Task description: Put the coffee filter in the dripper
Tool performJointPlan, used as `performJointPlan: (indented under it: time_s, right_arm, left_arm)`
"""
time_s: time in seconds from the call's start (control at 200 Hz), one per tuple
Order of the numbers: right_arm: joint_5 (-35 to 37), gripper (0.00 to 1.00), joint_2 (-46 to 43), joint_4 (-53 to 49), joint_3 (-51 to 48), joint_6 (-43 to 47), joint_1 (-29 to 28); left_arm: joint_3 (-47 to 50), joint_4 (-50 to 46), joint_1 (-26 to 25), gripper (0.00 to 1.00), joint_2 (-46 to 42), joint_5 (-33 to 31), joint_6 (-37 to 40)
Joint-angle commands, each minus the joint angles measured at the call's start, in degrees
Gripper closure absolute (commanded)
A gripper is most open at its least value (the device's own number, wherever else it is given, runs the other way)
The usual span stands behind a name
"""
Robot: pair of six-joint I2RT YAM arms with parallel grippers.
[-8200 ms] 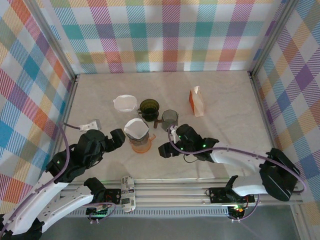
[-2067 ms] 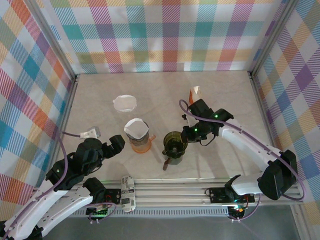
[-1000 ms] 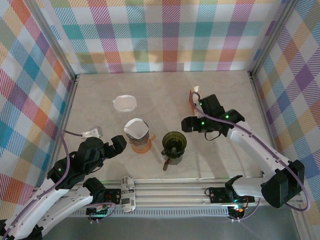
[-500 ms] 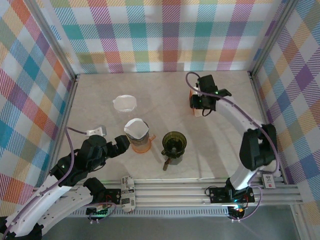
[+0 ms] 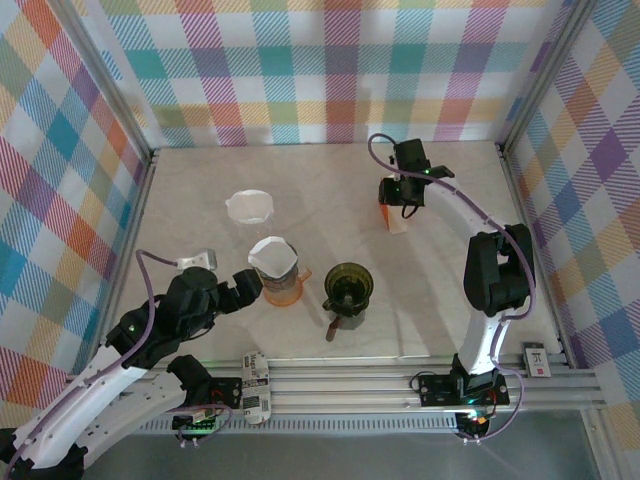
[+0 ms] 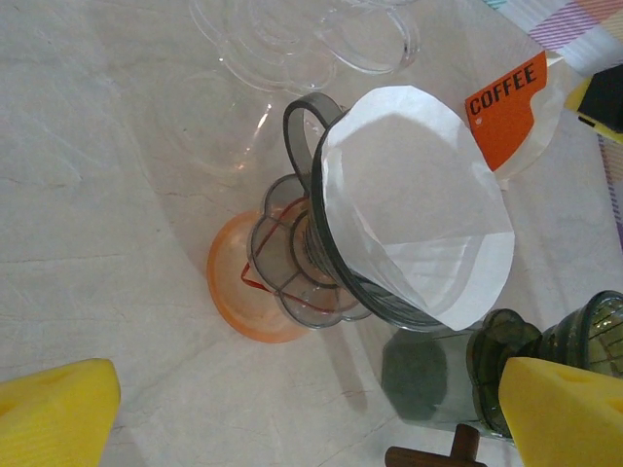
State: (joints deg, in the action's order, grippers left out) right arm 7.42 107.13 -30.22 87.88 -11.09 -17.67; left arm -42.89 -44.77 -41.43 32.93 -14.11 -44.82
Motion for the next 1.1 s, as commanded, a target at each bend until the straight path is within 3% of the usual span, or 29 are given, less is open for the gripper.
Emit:
performJointPlan:
  time_s: [0.0,0.61,0.96,1.095]
  right_arm:
    - [-2.8,0.59,0.1,2.6,-0.4,0.0,0.1]
    - [-1.6,0.69,6.2,-0.5,4.4,0.0,0.0]
    - [0.4,0.81,7.6,-1.6,6.4,-0.2,-0.1]
    - [0.7,0.77,8.2,-2.1,6.7,0.1,-0.2]
  left_arm:
    - [-0.5,1.3,0.6,0.0,0.5,-0.4,1.4]
    - [-0.3,1.4,0.6,0.0,0.7,-0.4,0.9]
    - [0.0,0.7,0.7,0.0,-0.1,-0.7,0.6]
    - [0.3,0.9,0.7,0.0,-0.1,-0.6,0.5]
